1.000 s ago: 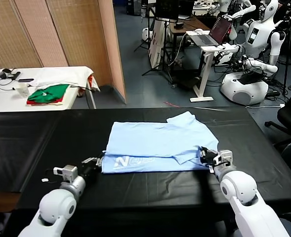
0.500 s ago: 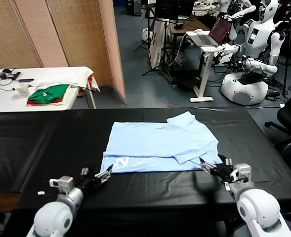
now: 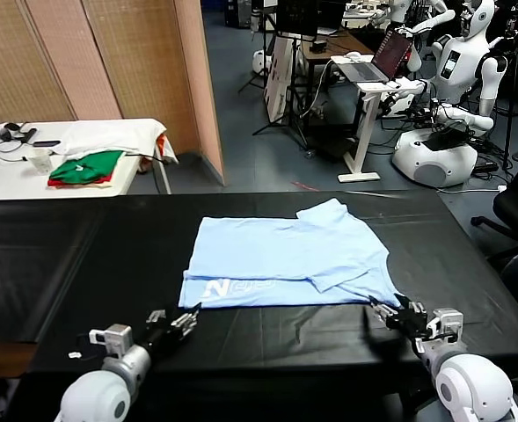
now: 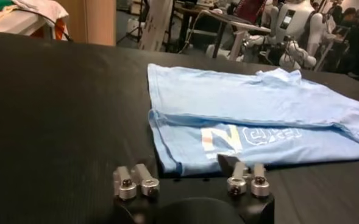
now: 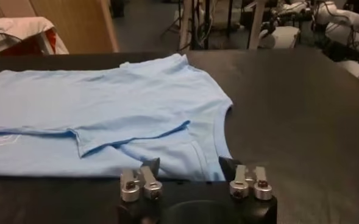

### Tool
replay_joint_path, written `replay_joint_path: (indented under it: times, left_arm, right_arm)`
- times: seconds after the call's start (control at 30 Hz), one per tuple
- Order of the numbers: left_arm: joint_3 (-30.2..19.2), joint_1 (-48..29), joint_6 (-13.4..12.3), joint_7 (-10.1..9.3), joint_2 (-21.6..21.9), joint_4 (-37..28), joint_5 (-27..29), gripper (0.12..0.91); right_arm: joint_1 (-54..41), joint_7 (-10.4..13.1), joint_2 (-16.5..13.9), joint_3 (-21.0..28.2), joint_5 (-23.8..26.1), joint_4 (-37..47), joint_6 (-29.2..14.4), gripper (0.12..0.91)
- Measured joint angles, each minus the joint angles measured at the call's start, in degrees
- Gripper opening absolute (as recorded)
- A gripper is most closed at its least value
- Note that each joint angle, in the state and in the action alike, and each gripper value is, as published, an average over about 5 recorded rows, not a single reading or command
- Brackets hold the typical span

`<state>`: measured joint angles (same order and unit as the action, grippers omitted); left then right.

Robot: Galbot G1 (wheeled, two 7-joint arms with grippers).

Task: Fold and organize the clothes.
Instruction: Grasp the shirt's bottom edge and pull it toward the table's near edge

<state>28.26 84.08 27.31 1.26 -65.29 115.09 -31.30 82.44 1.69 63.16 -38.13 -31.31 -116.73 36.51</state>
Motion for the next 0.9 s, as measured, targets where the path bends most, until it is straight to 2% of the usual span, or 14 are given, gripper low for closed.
replay_joint_path:
  times: [0.07, 0.17, 0.27, 0.4, 0.6, 0.9]
  left_arm:
    - [0.05, 0.20, 0.13, -0.13, 0.25, 0.07, 0.16, 0.238]
    - [0.30, 0.78, 0.47, -0.68, 0.83, 0.56, 0.99, 0.149]
    - [0.84, 1.75, 1.02, -1.62, 1.84, 1.47, 2.26, 0.148]
    - [2.08, 3.81, 1.90, -2.67, 3.78, 3.42, 4.23, 0.146]
    - [4.62, 8.97, 2.94, -3.87, 5.73, 7.61, 7.35, 0.146]
    - [7.75, 18.23, 4.05, -4.74, 4.04, 13.00, 9.30, 0.146]
  right_arm:
    - [0.20, 0.37, -0.51, -0.07, -0.94, -0.54, 0.69, 0.140]
    - [0.59, 1.66, -1.45, 0.03, -3.01, -1.69, 2.84, 0.140]
    - [1.26, 3.30, -2.67, 0.38, -5.11, -3.20, 5.11, 0.140]
    - [2.43, 4.32, -4.42, 0.80, -5.90, -5.13, 5.63, 0.140]
    - [3.51, 3.91, -6.46, 1.62, -6.48, -6.17, 5.65, 0.140]
    - [5.22, 2.69, -8.87, 3.50, -6.57, -7.20, 5.68, 0.140]
